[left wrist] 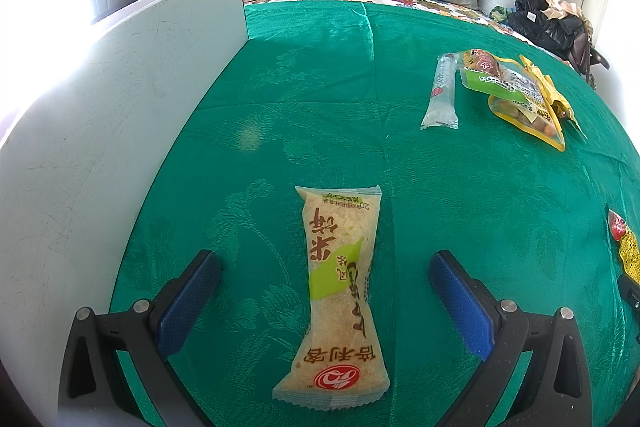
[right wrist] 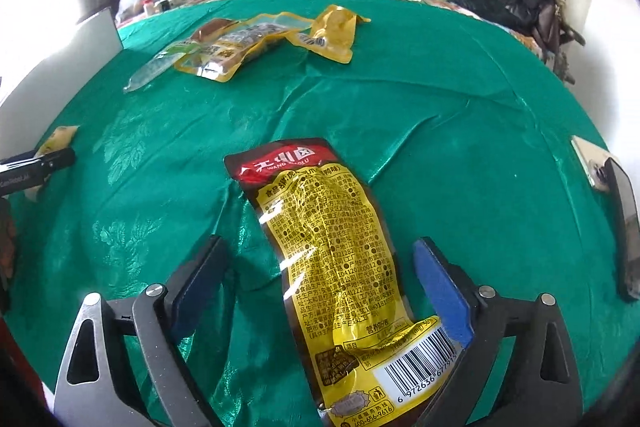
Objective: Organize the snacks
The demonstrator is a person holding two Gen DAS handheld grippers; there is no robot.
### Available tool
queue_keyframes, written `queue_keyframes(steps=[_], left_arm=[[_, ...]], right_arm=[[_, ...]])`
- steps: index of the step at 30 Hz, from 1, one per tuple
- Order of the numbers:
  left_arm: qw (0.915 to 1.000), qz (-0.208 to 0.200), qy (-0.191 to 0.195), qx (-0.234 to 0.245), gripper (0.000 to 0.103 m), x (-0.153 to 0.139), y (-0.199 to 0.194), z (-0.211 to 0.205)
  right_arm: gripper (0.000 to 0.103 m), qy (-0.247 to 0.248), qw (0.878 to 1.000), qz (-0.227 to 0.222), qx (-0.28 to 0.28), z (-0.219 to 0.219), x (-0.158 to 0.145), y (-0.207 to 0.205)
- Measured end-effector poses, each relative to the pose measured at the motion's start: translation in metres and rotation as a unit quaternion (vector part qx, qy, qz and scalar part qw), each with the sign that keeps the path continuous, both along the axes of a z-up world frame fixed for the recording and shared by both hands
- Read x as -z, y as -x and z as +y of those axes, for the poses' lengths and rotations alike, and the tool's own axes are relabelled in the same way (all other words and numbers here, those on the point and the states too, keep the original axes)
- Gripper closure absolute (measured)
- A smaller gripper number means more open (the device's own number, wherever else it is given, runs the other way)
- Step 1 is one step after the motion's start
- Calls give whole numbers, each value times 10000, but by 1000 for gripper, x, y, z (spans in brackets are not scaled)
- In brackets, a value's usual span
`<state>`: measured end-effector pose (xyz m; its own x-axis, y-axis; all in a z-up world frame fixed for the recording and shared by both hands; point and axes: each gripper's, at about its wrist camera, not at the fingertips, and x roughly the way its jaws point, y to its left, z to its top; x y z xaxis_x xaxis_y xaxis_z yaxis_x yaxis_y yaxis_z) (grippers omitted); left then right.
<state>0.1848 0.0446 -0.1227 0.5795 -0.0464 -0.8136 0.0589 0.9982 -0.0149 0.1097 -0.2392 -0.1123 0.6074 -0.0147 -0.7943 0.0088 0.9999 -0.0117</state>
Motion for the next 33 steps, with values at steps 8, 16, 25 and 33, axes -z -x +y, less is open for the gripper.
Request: queue_keyframes(steps=[8,16,25,33], left_arm=[[10000,-2,2,0,0,0,0,0],[9999,5,-17,106,0,-1,4,2],[9955,676,-97,659,5,-6,0,-18],[9931,769,20,884,89,-28,12,-19]], right_arm=[[7,-13,10000,0,-17,-1,0,0],[7,-18,10000,-15,29,-1,0,2],[10,-306,9956,887,-70,-8,-9,-22],[94,-2860,9536,824,452,-62,-27,-3]])
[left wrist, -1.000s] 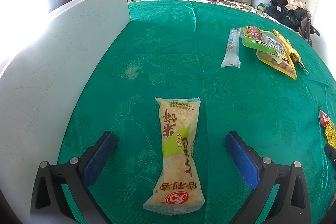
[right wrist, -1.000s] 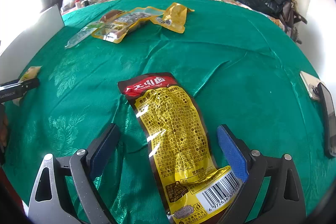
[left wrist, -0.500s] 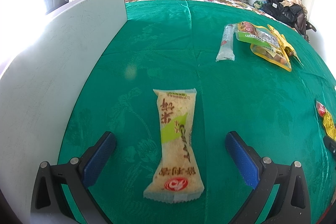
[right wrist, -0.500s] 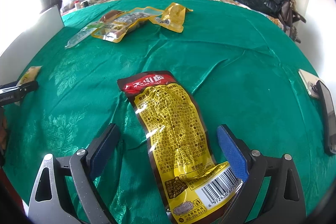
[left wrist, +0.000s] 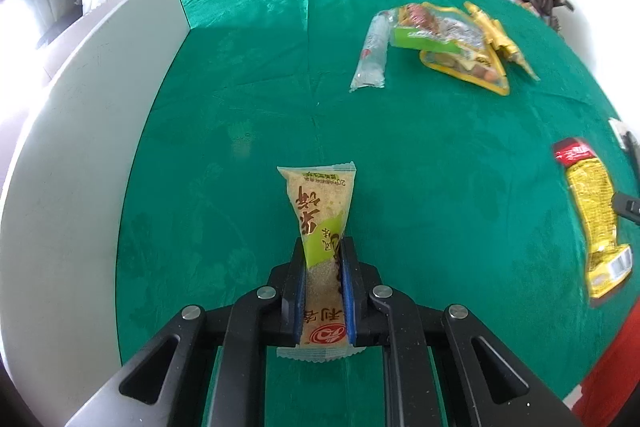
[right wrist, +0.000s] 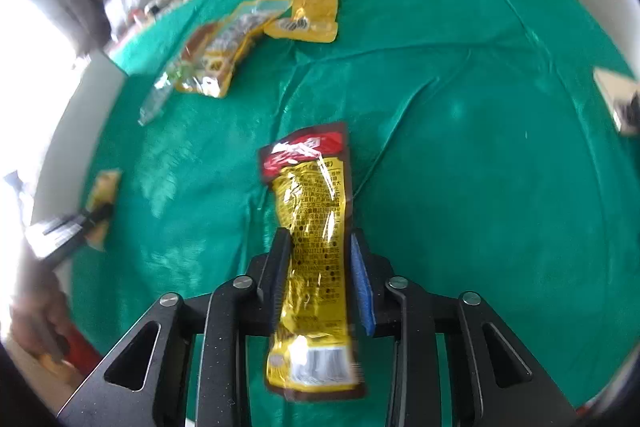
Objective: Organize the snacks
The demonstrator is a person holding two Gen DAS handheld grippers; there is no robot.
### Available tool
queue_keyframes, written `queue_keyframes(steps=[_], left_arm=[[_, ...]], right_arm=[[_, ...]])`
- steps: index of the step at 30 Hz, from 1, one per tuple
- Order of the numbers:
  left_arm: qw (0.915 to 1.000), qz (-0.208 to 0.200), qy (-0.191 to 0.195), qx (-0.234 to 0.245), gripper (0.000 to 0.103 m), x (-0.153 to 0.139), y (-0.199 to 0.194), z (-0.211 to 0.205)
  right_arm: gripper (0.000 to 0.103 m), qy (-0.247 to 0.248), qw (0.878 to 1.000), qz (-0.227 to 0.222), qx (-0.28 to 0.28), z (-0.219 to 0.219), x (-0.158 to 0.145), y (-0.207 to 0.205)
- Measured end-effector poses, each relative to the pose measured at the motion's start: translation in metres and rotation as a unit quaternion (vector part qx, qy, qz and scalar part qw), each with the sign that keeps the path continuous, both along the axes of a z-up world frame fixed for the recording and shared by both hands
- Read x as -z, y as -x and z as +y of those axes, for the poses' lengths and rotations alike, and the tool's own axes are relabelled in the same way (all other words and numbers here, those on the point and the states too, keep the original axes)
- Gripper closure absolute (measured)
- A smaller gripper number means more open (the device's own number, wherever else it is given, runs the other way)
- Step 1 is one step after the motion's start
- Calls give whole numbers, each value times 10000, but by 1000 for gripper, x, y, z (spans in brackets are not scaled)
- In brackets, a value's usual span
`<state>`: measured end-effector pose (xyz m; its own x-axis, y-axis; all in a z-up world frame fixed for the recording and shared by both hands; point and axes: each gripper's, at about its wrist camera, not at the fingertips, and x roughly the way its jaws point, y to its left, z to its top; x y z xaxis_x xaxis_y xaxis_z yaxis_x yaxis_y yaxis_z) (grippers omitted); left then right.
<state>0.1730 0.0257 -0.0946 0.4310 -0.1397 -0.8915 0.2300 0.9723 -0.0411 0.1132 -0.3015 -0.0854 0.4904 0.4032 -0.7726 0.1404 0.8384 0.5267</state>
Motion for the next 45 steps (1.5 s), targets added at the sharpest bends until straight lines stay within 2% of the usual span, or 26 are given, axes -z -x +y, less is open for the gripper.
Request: queue_keyframes(steps=[2,3,4,6,8,9,10,11,13,15,16,17,18,19,20,22,23,25,27,30,32,34,37,40,42,45], left_arm=[[9989,34,458,-38,89,-2,15,13],[9977,52,669,-96,89,-3,22,20],[9964,59,826,-172,89,-4,29,25],[9937,51,1075,-311,89,-5,40,36],[9904,5,1305,-444,89,-6,50,44],[9888,-13,1397,-516,89,-6,56,48],[9878,-29,1451,-565,89,-6,60,49],[9869,-46,1493,-603,89,-4,64,51],[9859,-68,1538,-658,89,-1,69,52],[9846,-61,1608,-682,89,2,73,51],[9841,-58,1640,-684,89,2,73,51],[9836,-77,1671,-669,89,0,75,52],[9835,-112,1686,-649,89,-1,77,53],[9835,-178,1692,-609,89,-5,80,54],[9837,-250,1688,-571,89,-8,83,57],[9836,-368,1688,-521,89,-12,89,61],[9831,-370,1712,-525,89,-12,89,62],[9808,-303,1846,-558,89,-10,89,65],[9771,-257,2038,-551,89,-12,88,65],[9727,-307,2249,-474,89,-24,89,63],[9662,-320,2512,-487,89,-38,91,67],[9557,-390,2855,-606,89,-57,94,82],[9481,-649,2994,-855,89,-86,99,114],[9469,-945,2804,-1259,89,-111,103,161],[9509,-1130,2410,-1583,89,-121,102,196],[9539,-1128,1911,-2020,89,-122,94,243]], right_arm=[[95,-1465,9887,-185,265,-16,11,23],[95,-1733,9839,-210,369,-19,17,35],[95,-1667,9849,-219,424,-19,19,42],[95,-1123,9923,-296,436,-14,19,51],[81,-593,9963,-233,572,-10,12,49],[69,-408,9971,-222,596,-7,7,44],[35,-230,9977,-231,592,-6,1,38],[30,3,9978,-247,609,-1,-4,33],[30,281,9982,36,538,12,-4,15],[30,507,9968,593,190,35,12,-9],[27,1050,9935,433,24,48,12,-8],[41,1810,9819,448,-323,69,15,-15],[44,2500,9659,366,-575,87,18,-16],[57,2703,9604,280,-617,96,20,-15],[67,2468,9673,228,-529,95,20,-11],[79,1476,9886,172,-254,80,22,0],[79,996,9950,68,-95,70,22,8],[80,96,9997,-75,204,52,23,23],[80,-762,9960,-132,457,40,25,35],[80,-1621,9846,-113,645,34,24,37],[80,-2260,9720,-100,630,43,17,28],[80,-2695,9621,-99,414,64,3,13],[79,-2899,9566,-134,-245,122,-30,-10],[79,-2699,9549,-312,-1201,205,-71,-34],[78,-2315,9533,-532,-1867,267,-100,-45],[77,-1477,9480,-974,-2645,352,-128,-52]])
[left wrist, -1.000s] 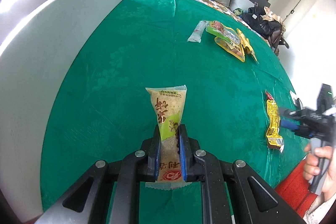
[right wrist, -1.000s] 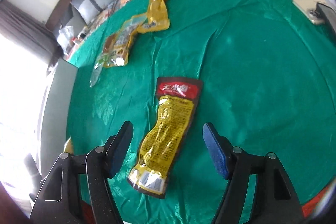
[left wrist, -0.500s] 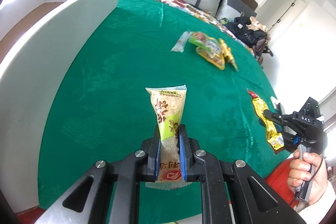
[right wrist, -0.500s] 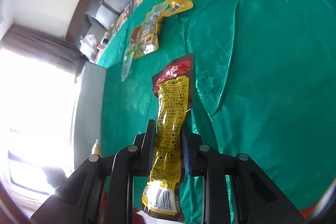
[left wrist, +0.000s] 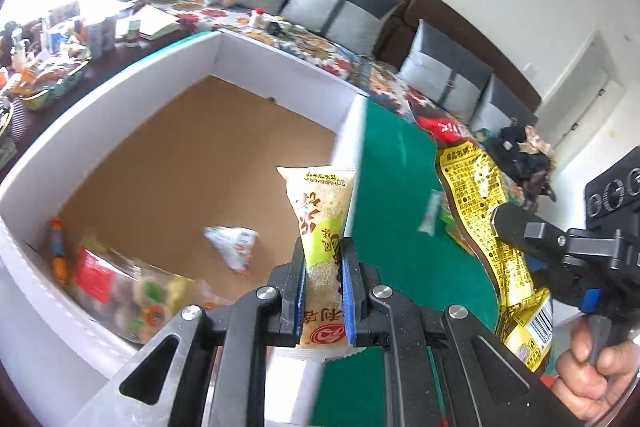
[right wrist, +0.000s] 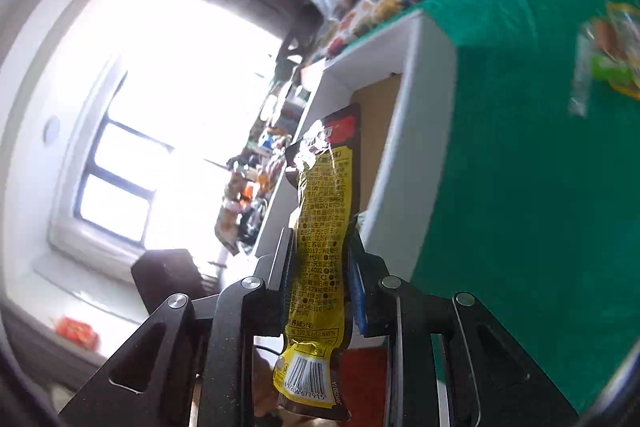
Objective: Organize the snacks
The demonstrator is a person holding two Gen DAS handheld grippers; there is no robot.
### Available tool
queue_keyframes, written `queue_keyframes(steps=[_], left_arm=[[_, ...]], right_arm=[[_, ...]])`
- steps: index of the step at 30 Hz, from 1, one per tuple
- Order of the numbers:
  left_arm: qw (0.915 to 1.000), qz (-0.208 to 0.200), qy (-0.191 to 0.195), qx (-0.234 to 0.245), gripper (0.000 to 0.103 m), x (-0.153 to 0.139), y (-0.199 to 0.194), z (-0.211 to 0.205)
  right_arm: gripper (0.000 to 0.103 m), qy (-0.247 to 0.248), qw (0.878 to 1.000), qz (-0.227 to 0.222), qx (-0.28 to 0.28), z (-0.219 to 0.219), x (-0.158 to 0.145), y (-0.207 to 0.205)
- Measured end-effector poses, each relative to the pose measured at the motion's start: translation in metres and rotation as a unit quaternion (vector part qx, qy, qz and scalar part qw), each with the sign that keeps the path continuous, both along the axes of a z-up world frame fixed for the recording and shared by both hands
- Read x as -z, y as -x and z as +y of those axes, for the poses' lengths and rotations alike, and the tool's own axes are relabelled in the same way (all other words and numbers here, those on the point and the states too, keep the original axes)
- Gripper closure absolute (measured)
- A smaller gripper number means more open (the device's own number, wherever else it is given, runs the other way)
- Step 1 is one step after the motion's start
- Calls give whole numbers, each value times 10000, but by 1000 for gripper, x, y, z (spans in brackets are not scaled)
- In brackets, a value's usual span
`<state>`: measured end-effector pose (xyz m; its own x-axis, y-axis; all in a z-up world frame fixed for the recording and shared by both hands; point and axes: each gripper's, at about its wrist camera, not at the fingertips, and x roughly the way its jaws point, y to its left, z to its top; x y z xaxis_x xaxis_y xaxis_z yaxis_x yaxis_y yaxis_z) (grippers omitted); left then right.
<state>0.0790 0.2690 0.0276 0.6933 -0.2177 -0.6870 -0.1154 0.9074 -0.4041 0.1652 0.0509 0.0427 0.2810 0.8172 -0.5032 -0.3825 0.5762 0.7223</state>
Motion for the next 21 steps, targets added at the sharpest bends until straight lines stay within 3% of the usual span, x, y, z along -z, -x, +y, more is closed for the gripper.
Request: queue_keyframes(steps=[5,6,7,9,10,13,15,16,17,19,21], left_arm=[[9953,455,-708,-485,89,23,-5,45],[9937,606,-803,-504,83,31,-5,50],[9926,709,-820,-543,76,39,-6,54],[9921,819,-742,-599,32,52,-2,55],[9921,782,-721,-664,25,54,1,56],[9920,523,-734,-880,22,50,20,54],[9926,386,-701,-913,21,42,29,48],[9931,302,-681,-902,21,35,34,41],[9937,210,-679,-865,20,32,37,33],[9950,34,-707,-705,17,18,39,11],[9963,-127,-730,-439,14,9,39,-15]], right_arm=[[76,1145,9884,-923,-381,97,0,-7],[76,1315,9849,-1058,-391,105,7,-8],[76,1400,9827,-1143,-410,111,14,-7],[73,1520,9816,-1051,-491,113,33,-2],[64,1526,9826,-910,-548,113,44,-1],[56,1294,9875,-752,-490,88,56,3],[41,1225,9877,-918,-327,61,54,10],[29,1248,9862,-1066,-220,44,53,15],[24,1318,9837,-1220,-119,34,34,26],[24,1708,9731,-1543,45,-8,44,38],[24,2428,9536,-1767,217,-52,67,49]])
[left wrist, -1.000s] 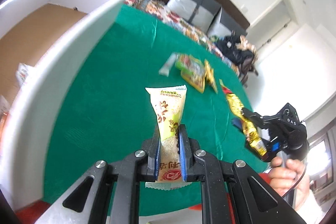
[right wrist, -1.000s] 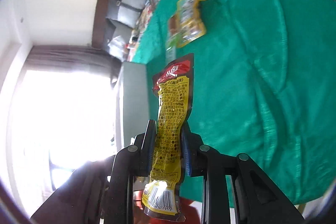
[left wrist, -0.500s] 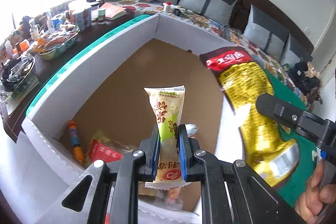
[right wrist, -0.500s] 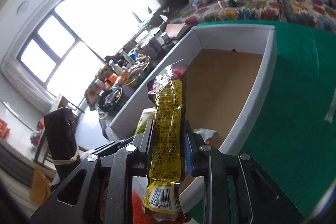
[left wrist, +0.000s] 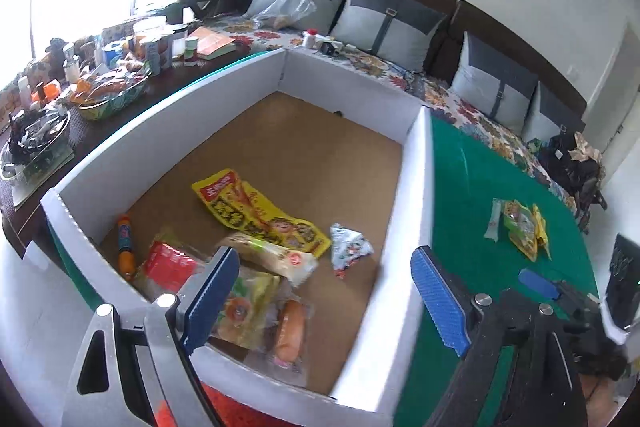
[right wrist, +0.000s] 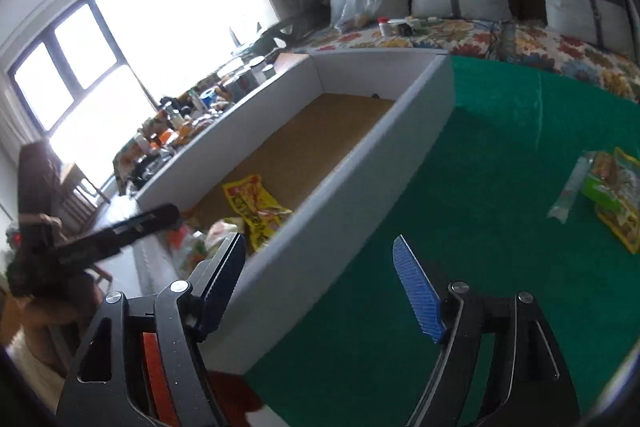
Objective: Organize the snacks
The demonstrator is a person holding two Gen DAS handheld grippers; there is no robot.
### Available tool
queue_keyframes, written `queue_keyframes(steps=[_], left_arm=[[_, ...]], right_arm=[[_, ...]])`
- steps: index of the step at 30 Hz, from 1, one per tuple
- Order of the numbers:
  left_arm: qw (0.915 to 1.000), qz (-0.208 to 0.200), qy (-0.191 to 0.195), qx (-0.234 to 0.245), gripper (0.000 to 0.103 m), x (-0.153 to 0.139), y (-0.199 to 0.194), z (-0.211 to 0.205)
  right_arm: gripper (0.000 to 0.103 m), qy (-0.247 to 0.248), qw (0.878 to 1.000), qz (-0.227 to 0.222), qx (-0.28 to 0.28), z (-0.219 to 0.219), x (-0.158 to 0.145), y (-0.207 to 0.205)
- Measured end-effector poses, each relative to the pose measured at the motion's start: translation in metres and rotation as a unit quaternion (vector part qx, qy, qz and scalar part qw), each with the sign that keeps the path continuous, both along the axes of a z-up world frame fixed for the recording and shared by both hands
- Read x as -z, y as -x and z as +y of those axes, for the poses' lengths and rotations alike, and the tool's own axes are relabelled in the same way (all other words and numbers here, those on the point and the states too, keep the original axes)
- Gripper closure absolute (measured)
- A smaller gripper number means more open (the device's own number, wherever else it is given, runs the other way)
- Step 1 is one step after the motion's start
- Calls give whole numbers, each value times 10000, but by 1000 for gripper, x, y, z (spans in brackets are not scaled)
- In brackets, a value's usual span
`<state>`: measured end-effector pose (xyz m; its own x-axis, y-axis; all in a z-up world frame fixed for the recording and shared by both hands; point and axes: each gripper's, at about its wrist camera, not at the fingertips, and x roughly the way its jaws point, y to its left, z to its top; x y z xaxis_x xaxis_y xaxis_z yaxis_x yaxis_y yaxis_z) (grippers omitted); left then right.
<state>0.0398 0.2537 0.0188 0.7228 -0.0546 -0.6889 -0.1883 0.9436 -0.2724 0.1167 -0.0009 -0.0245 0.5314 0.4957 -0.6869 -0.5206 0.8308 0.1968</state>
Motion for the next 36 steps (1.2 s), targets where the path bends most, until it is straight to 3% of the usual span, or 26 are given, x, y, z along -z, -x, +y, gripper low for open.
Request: queue_keyframes(steps=[3,5,10,15,18,22,31,36], left_arm=[[9980,-117,-23,621,13,-13,-8,-53],[9942,-135,-76,1063,7,-15,-14,-92],[9780,353,-274,2037,4,24,-38,-192],[9600,1087,-618,2504,4,90,-60,-264],[9575,1124,-794,2536,4,103,-71,-287],[9628,1006,-821,2370,4,108,-90,-301],[9678,957,-1271,1952,4,132,-125,-310],[9685,824,-1279,1969,2,134,-126,-308]], right_arm=[[24,1189,9907,-273,602,-68,42,-1],[24,1589,9805,-318,1114,-121,60,5],[24,1387,9591,-397,2436,-229,67,22],[24,1124,9476,6,2992,-267,64,4],[24,1073,9444,56,3106,-275,65,-5],[24,1047,9440,120,3127,-275,72,-10],[24,1001,9409,259,3226,-285,78,-20],[24,872,9377,418,3337,-294,82,-23]])
